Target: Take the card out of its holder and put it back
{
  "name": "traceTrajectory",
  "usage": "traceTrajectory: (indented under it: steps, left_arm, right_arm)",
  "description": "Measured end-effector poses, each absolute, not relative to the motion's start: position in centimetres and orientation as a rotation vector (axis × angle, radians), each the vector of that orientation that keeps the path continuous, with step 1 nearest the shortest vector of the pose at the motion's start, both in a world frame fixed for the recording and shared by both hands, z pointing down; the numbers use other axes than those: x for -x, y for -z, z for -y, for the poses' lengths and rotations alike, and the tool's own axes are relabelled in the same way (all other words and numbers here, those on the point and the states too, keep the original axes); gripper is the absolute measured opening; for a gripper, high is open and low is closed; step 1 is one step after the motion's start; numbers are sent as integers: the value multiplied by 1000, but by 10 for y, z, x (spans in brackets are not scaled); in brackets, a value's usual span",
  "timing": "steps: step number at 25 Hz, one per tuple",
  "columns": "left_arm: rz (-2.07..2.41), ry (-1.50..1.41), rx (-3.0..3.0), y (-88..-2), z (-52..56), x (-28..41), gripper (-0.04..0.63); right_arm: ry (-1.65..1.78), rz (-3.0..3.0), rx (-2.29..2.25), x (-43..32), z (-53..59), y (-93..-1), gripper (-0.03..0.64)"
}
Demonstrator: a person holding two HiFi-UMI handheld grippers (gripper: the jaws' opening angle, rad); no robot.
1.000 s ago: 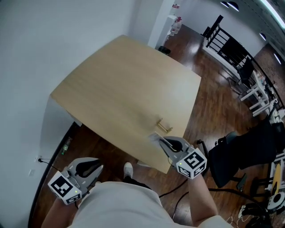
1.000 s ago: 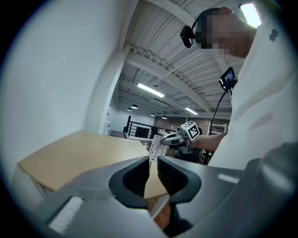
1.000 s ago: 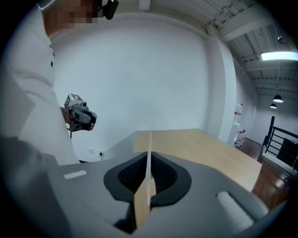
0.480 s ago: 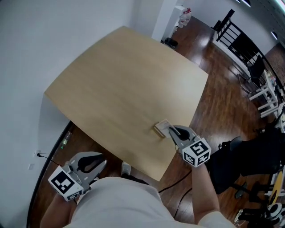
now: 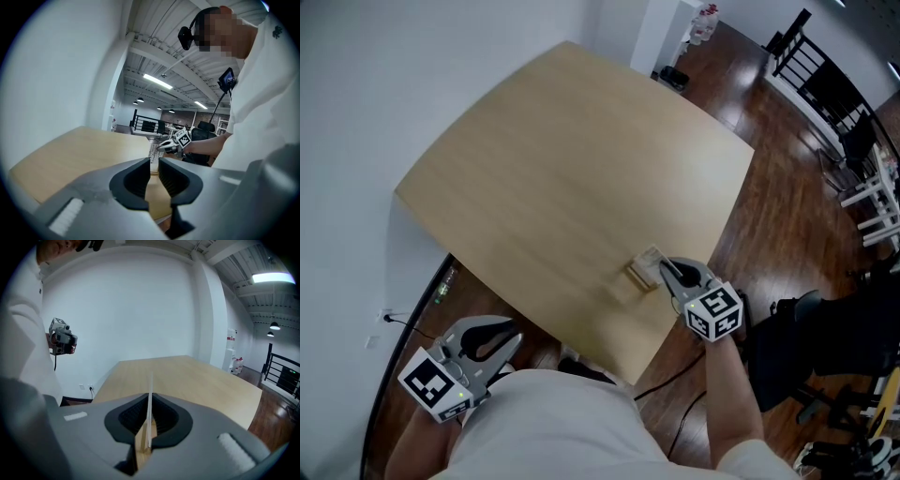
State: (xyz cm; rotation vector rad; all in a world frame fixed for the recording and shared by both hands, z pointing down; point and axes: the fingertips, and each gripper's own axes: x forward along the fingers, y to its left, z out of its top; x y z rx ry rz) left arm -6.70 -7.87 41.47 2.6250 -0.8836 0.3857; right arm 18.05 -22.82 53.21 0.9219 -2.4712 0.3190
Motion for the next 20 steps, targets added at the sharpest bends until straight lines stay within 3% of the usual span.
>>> traceTrajectory:
  steps: [20]
  left_arm:
    - [851,-416,-2622,-419,90,55,63]
  right_arm:
    - [-365,2493,-916,-187,230,-541,21]
